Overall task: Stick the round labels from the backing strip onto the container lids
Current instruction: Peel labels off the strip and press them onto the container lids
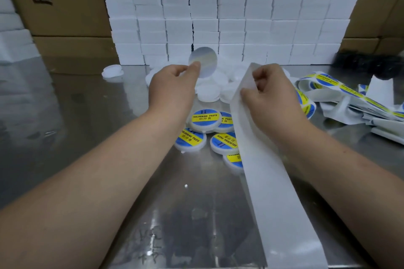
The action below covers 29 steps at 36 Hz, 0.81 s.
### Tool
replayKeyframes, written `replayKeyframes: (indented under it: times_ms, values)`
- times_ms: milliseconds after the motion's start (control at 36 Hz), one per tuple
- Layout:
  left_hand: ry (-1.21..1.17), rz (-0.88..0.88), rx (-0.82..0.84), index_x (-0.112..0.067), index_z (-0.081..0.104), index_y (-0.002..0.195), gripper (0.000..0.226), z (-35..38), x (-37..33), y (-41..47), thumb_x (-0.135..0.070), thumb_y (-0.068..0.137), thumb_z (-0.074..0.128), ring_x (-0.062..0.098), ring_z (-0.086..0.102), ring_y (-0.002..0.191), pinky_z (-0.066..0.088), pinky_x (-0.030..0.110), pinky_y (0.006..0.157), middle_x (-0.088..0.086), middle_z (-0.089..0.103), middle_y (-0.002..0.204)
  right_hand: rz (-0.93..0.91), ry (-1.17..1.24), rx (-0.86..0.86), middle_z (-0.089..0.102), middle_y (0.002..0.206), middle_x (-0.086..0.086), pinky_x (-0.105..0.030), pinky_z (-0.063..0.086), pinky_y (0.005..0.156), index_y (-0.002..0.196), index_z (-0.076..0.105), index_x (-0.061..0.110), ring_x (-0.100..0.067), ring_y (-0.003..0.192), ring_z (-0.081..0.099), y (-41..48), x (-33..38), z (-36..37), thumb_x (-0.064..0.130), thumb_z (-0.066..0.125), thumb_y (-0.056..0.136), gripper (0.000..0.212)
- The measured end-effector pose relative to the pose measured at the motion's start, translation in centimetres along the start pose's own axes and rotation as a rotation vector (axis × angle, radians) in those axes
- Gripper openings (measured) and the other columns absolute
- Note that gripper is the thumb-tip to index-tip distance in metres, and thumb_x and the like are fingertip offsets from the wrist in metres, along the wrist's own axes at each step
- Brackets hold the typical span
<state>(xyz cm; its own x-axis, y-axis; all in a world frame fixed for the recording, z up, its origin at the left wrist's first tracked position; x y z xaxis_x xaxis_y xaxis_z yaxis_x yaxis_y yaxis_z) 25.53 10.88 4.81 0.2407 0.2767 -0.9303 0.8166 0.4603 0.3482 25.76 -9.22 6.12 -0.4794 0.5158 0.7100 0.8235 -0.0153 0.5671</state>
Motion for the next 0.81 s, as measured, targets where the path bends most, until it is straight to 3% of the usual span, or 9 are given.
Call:
replayKeyframes:
  times_ms: [111,194,250,361,472,556,694,806]
  values:
    - [0.066,0.054,0.037,-0.031,0.055,0.069,0.022,0.7,-0.6,-0.6,-0.045,0.085,0.057,-0.004,0.051,0.061,0.037,0.016,0.053,-0.018,0.055,0.07,-0.078,-0.038,-0.117,0.045,0.088,0.016,-0.013,0.029,0.061,0.098,0.036,0.022,-0.006,0.071,0.044,-0.2,0.9,-1.4,0.005,0.055,0.081,0.031]
    - [0.092,0.073,0.045,-0.031,0.057,0.072,0.02,0.9,-0.8,-0.8,-0.046,0.085,0.056,-0.011,0.051,0.056,0.037,0.009,0.048,-0.019,0.055,0.07,-0.191,-0.081,-0.184,0.04,0.111,0.009,-0.014,0.026,0.066,0.108,0.046,0.02,-0.001,0.076,0.036,-0.5,2.5,-2.3,-0.002,0.05,0.077,0.038]
    - [0.104,0.074,0.047,-0.03,0.058,0.074,0.02,0.9,-0.8,-0.9,-0.047,0.085,0.056,-0.008,0.051,0.061,0.036,0.013,0.053,-0.019,0.056,0.071,-0.27,-0.099,-0.199,0.037,0.115,0.008,-0.013,0.028,0.067,0.112,0.052,0.013,0.004,0.08,0.036,-0.7,3.5,-2.6,-0.008,0.045,0.073,0.045]
    - [0.13,0.094,0.05,-0.031,0.057,0.074,0.023,0.8,-1.1,-1.0,-0.052,0.084,0.056,-0.005,0.052,0.07,0.037,0.017,0.059,-0.017,0.058,0.079,-0.224,-0.095,-0.113,0.047,0.078,0.025,0.0,0.029,0.063,0.092,0.064,0.021,0.001,0.067,0.046,-0.5,3.2,-1.6,-0.006,0.041,0.074,0.04]
    - [0.188,0.141,0.039,-0.026,0.064,0.092,0.033,0.9,-1.4,-1.2,-0.056,0.08,0.057,-0.006,0.052,0.078,0.033,0.012,0.06,-0.012,0.061,0.098,-0.107,-0.024,0.025,0.057,0.066,0.022,-0.003,0.032,0.051,0.061,0.057,0.034,0.014,0.057,0.048,-0.3,2.0,-0.2,0.003,0.042,0.078,0.038]
    - [0.218,0.186,0.03,-0.026,0.062,0.093,0.035,0.8,-1.9,-1.5,-0.057,0.076,0.06,0.002,0.051,0.09,0.035,0.014,0.065,-0.011,0.061,0.103,-0.031,0.102,0.028,0.061,0.062,0.018,-0.006,0.035,0.051,0.06,0.061,0.03,0.013,0.059,0.049,-0.4,1.4,-0.3,0.024,0.043,0.076,0.025]
    - [0.289,0.262,0.031,-0.035,0.054,0.09,0.032,0.8,-3.2,-1.9,-0.059,0.071,0.064,0.0,0.045,0.088,0.03,0.01,0.064,-0.016,0.053,0.1,0.076,0.224,-0.023,0.063,0.054,0.018,-0.004,0.035,0.051,0.057,0.063,0.024,0.009,0.054,0.052,-0.1,0.2,-0.8,0.052,0.04,0.078,0.042]
    - [0.354,0.334,0.027,-0.036,0.051,0.09,0.031,0.7,-4.0,-2.3,-0.056,0.07,0.066,-0.003,0.041,0.087,0.029,0.009,0.063,-0.019,0.048,0.095,0.122,0.232,-0.047,0.062,0.052,0.017,-0.003,0.034,0.049,0.058,0.064,0.023,0.009,0.052,0.05,-0.2,-0.5,-0.8,0.045,0.05,0.088,0.039]
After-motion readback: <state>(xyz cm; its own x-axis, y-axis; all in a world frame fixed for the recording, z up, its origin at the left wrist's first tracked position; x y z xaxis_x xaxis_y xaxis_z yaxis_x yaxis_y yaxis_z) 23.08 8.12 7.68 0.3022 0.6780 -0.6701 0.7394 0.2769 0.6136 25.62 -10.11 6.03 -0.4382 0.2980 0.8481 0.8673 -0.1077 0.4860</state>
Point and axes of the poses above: each hand's wrist, its own y-axis towards the middle knuckle, its own z-axis out of the palm, x = y × z, the point moved 10 cm from there along y, towards the middle knuckle
